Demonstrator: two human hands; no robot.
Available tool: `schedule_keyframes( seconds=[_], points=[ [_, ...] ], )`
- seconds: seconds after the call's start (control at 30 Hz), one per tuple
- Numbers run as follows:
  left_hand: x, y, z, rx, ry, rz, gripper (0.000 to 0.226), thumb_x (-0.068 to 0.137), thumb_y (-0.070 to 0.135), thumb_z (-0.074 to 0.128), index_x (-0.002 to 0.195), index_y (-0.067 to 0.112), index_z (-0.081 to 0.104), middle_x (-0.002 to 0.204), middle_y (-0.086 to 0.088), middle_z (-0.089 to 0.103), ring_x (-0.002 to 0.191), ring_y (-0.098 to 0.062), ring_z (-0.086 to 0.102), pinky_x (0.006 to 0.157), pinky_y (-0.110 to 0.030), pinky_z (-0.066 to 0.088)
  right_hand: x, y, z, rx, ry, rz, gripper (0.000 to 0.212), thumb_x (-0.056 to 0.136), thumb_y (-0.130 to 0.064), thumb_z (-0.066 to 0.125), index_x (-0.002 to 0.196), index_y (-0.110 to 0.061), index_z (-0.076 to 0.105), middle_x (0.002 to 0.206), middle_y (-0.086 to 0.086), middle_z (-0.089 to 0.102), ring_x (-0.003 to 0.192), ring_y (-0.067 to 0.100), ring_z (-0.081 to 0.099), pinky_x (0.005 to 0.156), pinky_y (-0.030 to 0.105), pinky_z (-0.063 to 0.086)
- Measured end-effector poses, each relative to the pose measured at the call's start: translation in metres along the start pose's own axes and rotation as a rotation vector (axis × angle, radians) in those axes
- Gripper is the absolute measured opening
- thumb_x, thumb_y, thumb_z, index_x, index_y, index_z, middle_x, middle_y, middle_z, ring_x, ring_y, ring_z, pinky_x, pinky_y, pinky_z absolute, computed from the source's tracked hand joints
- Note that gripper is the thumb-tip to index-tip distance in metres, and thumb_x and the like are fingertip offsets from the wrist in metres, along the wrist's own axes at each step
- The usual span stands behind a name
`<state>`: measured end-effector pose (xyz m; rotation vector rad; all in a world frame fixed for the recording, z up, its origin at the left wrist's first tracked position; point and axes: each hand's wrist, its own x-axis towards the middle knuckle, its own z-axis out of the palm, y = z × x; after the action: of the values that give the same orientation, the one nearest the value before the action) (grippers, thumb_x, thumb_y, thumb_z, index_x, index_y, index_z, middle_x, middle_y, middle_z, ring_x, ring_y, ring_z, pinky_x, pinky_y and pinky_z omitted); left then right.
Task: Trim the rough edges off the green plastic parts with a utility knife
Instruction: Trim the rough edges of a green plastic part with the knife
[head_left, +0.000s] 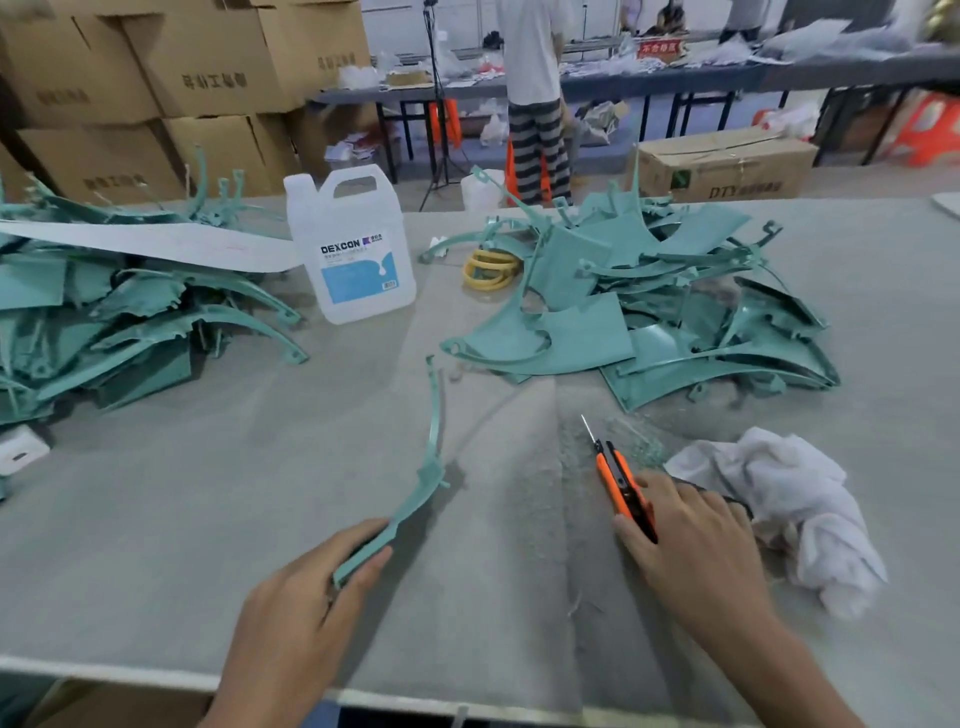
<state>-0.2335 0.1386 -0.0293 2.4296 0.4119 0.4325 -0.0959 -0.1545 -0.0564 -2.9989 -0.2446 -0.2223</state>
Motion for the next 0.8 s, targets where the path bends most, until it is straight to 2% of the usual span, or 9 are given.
schedule_keyframes(
  seconds=[0.1, 0.17, 0.23, 0.3, 0.43, 0.5, 0.6, 0.7, 0.8],
  points=[
    [0.007, 0.004, 0.021, -0.007, 0.008, 0.143, 0.026, 0.098, 0.053, 0.054, 0.115, 0.043, 0.072, 0.107, 0.042, 0.061, 0.097, 0.005, 0.064, 0.086, -0.026, 0.052, 0.002, 0.005, -0.004, 0.194, 0.007, 0.053, 0.029, 0.088, -0.036, 0.065, 0.116, -0.025, 0.064, 0.104, 0.002, 0.071, 0.101, 0.030, 0.062, 0.083, 0.041, 0.040],
    [0.015, 0.008, 0.039, -0.040, 0.008, 0.219, 0.036, 0.094, 0.049, 0.055, 0.118, 0.029, 0.072, 0.119, 0.029, 0.061, 0.108, 0.002, 0.060, 0.094, -0.035, 0.050, -0.002, 0.009, -0.011, 0.352, 0.017, 0.104, 0.027, 0.088, -0.030, 0.066, 0.114, -0.027, 0.065, 0.096, -0.005, 0.059, 0.089, 0.023, 0.054, 0.074, 0.035, 0.034],
    [0.024, 0.012, 0.055, -0.079, -0.036, 0.201, 0.034, 0.091, 0.045, 0.063, 0.118, 0.025, 0.069, 0.127, 0.020, 0.059, 0.115, 0.002, 0.053, 0.100, -0.028, 0.042, -0.013, 0.012, -0.018, 0.458, 0.007, 0.104, 0.025, 0.088, -0.029, 0.065, 0.112, -0.036, 0.062, 0.093, -0.014, 0.047, 0.078, 0.010, 0.047, 0.066, 0.029, 0.031],
    [0.031, 0.014, 0.070, -0.079, -0.126, 0.164, 0.037, 0.087, 0.028, 0.074, 0.122, 0.023, 0.062, 0.135, 0.011, 0.057, 0.122, -0.010, 0.054, 0.099, -0.024, 0.039, -0.029, 0.011, -0.026, 0.597, 0.006, 0.077, 0.029, 0.084, -0.030, 0.066, 0.108, -0.046, 0.059, 0.094, -0.017, 0.052, 0.078, 0.002, 0.054, 0.065, 0.021, 0.034],
    [0.036, 0.010, 0.084, 0.024, -0.216, 0.129, 0.064, 0.086, 0.011, 0.073, 0.145, 0.017, 0.050, 0.150, 0.000, 0.048, 0.135, -0.020, 0.045, 0.108, -0.016, 0.025, -0.062, 0.002, -0.037, 0.848, -0.189, 0.037, 0.044, 0.079, -0.031, 0.069, 0.110, -0.057, 0.051, 0.086, -0.015, 0.069, 0.062, 0.008, 0.065, 0.058, 0.026, 0.047],
    [0.035, 0.008, 0.085, 0.029, -0.216, 0.138, 0.066, 0.089, 0.008, 0.069, 0.150, 0.017, 0.045, 0.157, 0.000, 0.040, 0.144, -0.017, 0.037, 0.114, -0.012, 0.014, -0.069, -0.004, -0.035, 0.847, -0.248, -0.009, 0.041, 0.080, -0.039, 0.068, 0.112, -0.056, 0.049, 0.079, -0.015, 0.068, 0.055, 0.008, 0.061, 0.057, 0.021, 0.048],
    [0.035, 0.005, 0.084, -0.015, -0.186, 0.171, 0.066, 0.088, 0.000, 0.066, 0.149, 0.017, 0.046, 0.155, 0.004, 0.039, 0.141, -0.007, 0.035, 0.115, -0.007, 0.010, -0.069, -0.008, -0.032, 0.757, -0.230, -0.055, 0.034, 0.081, -0.068, 0.052, 0.114, -0.064, 0.045, 0.082, -0.027, 0.065, 0.069, 0.000, 0.061, 0.065, 0.015, 0.046],
    [0.037, 0.001, 0.080, -0.078, -0.160, 0.168, 0.063, 0.089, 0.000, 0.067, 0.146, 0.022, 0.051, 0.147, 0.016, 0.042, 0.135, -0.001, 0.040, 0.112, -0.005, 0.018, -0.066, -0.010, -0.033, 0.651, -0.228, -0.115, 0.044, 0.077, -0.080, 0.036, 0.117, -0.065, 0.044, 0.088, -0.035, 0.062, 0.081, -0.004, 0.061, 0.070, 0.014, 0.046],
    [0.039, -0.006, 0.077, -0.159, -0.148, 0.136, 0.057, 0.093, 0.004, 0.066, 0.143, 0.029, 0.055, 0.145, 0.017, 0.051, 0.133, 0.001, 0.048, 0.113, -0.018, 0.033, -0.064, -0.013, -0.032, 0.629, -0.266, -0.159, 0.046, 0.077, -0.083, 0.035, 0.118, -0.065, 0.043, 0.090, -0.036, 0.061, 0.080, -0.003, 0.062, 0.068, 0.016, 0.047]
  ],
)
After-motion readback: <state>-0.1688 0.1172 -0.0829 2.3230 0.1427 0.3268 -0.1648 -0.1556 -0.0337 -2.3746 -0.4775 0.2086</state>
